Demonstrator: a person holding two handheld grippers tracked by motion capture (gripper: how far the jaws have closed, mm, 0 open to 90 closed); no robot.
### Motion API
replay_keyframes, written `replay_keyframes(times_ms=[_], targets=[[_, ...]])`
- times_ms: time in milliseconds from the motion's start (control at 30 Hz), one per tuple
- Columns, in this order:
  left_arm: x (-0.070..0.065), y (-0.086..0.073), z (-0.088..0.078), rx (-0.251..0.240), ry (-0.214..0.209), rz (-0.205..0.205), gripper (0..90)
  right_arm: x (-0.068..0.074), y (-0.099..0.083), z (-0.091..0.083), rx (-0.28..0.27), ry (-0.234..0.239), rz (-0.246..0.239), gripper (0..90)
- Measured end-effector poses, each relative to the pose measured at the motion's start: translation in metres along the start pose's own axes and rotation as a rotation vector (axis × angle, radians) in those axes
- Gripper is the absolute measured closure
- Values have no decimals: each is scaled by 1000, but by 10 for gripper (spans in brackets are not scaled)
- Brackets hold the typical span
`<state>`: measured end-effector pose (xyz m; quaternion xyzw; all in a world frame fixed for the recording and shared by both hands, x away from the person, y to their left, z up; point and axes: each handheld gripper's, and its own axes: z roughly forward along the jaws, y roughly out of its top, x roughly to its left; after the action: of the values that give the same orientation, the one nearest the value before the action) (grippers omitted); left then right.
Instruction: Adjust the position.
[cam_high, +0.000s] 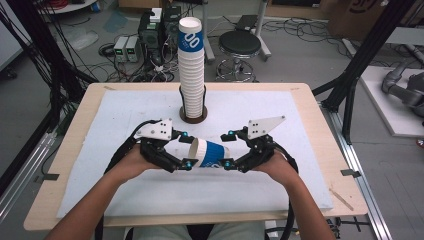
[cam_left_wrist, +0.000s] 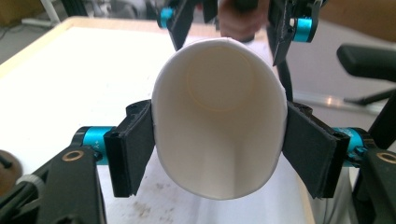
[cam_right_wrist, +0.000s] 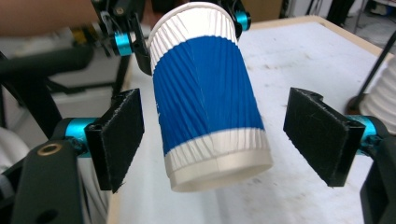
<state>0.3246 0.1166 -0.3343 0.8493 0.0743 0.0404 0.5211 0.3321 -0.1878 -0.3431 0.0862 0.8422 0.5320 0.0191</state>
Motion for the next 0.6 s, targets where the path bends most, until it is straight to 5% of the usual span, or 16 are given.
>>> replay_keyframes(times_ms=[167,600], targets=[[1,13,1,100,10,27,286,2,9,2,95,-33,-79,207],[0,36,11,289,8,80,286,5,16,22,220,-24,-153,207]])
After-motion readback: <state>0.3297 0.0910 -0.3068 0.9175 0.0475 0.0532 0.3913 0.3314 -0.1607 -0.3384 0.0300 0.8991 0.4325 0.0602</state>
